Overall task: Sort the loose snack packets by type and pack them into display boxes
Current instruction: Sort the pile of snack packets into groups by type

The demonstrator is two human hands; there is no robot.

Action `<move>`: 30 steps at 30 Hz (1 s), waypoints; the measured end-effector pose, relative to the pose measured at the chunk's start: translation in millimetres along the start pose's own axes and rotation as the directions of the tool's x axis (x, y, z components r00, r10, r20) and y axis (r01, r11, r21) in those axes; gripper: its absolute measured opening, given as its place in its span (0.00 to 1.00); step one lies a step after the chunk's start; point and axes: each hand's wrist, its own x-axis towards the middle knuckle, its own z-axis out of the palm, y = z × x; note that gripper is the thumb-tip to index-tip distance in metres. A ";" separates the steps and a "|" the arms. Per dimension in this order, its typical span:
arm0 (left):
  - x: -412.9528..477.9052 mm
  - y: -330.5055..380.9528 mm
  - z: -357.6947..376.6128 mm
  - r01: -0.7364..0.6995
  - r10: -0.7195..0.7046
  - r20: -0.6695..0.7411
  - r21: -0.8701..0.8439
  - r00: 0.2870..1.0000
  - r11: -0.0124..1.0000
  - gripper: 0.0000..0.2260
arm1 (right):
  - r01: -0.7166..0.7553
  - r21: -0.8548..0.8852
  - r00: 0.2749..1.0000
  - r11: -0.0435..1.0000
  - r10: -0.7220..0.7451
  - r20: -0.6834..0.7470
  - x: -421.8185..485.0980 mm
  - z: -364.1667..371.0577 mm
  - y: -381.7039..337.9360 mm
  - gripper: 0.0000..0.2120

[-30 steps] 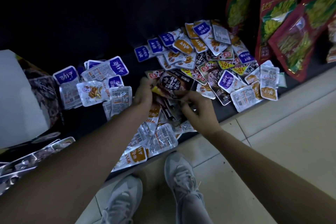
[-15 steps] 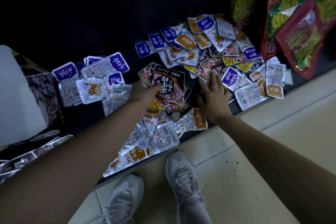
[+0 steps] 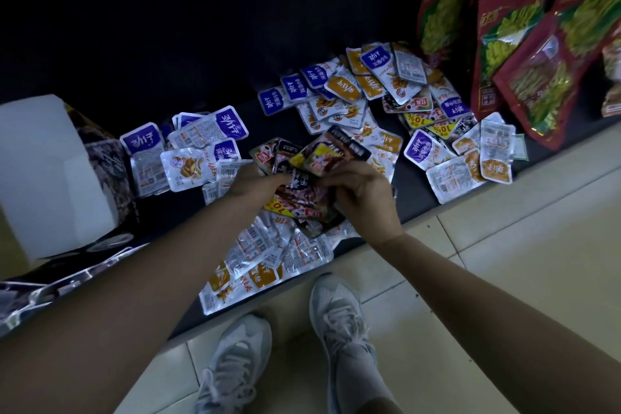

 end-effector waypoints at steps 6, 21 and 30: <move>-21.6 -20.4 -31.8 0.108 -0.098 0.121 -0.082 0.988 0.991 0.08 | -0.056 0.234 0.955 0.971 -0.017 0.297 -9.5 11.7 -27.9 0.16; -15.7 -45.6 -38.1 0.109 -0.096 0.085 -0.164 0.992 0.980 0.47 | -0.331 -0.377 0.785 0.865 0.474 0.399 -8.8 22.0 0.7 0.36; -51.3 -45.0 -73.1 0.103 -0.062 0.138 -0.319 0.988 0.942 0.52 | -0.688 -0.138 0.627 0.712 0.679 0.382 41.8 -6.4 -59.1 0.33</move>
